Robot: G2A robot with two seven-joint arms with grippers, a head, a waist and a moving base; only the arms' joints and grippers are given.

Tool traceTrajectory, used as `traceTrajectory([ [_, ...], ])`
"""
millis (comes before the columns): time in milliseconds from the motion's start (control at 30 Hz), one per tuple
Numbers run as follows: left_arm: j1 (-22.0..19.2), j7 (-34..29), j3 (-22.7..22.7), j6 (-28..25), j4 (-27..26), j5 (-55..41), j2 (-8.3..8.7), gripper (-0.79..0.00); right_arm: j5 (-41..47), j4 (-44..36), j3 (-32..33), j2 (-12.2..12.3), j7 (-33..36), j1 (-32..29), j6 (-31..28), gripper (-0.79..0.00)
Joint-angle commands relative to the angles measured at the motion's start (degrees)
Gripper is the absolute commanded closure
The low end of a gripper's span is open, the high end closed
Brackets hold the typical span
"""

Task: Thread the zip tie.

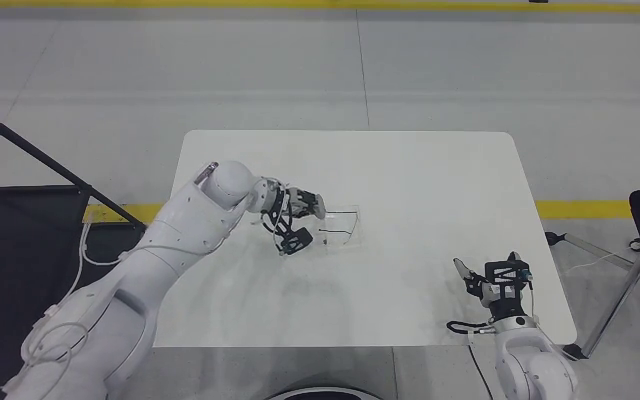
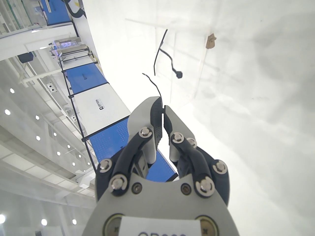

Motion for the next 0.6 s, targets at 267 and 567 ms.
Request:
traceTrajectory([
  [267,6.44,0.31,-7.33,8.02,-8.16,-0.24,4.99,0.0,0.0,0.0,0.0,0.0,0.0,0.0,0.0,-0.785],
  [567,19.77,-0.59,-19.84,11.75,-24.66,1.21,11.68,0.0,0.0,0.0,0.0,0.0,0.0,0.0,0.0,-0.785],
])
